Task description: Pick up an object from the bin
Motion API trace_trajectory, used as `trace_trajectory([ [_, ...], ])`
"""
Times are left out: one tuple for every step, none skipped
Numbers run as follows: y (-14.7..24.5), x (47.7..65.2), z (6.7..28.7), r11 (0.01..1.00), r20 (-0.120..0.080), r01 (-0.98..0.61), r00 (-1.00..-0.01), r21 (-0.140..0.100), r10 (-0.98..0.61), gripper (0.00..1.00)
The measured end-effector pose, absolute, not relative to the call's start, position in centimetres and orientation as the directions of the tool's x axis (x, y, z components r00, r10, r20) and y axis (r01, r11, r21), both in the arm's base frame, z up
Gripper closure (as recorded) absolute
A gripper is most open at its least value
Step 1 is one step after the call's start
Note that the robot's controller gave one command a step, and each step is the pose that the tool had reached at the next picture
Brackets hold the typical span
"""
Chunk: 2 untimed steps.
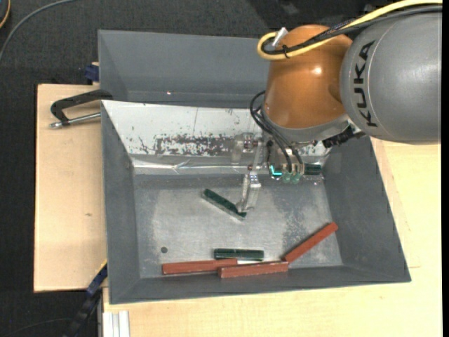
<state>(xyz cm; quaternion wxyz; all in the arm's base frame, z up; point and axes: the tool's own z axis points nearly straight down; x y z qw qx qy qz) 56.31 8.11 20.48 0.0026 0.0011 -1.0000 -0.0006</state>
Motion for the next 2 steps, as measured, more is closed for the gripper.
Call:
trace_trajectory([
  [5.19, 52.40, 6.62, 0.996, 0.007, 0.085, -0.996, 0.000, 0.085, 0.00],
  [5.27, 52.66, 7.06, 0.996, -0.002, 0.085, -0.996, 0.002, 0.085, 1.00],
])
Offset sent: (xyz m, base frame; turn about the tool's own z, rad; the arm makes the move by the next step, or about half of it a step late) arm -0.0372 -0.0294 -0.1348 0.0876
